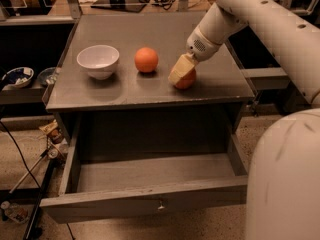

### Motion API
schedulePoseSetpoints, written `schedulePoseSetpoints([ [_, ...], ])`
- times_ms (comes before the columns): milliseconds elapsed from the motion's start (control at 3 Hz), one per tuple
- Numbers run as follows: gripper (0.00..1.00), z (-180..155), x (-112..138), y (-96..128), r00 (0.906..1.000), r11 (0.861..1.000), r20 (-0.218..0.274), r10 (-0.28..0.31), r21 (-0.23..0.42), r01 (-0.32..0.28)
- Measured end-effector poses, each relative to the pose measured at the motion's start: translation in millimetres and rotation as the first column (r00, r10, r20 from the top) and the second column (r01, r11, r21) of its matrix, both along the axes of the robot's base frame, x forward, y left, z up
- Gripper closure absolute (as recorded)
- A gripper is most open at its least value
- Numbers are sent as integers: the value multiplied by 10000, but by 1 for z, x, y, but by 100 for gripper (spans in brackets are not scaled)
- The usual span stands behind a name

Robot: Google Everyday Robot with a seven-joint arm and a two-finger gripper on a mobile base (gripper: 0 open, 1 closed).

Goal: Pick apple from top drawer and place on counter

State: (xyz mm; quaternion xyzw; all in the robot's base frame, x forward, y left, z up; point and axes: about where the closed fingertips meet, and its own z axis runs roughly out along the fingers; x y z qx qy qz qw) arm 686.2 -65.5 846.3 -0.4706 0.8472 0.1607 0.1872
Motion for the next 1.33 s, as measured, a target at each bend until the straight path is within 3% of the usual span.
schedulePoseSetpoints([
  [333,100,-3,-2,2,10000,9999,1,-66,79,66],
  [1333,27,-3,-2,2,10000,9999,0,-66,80,66],
])
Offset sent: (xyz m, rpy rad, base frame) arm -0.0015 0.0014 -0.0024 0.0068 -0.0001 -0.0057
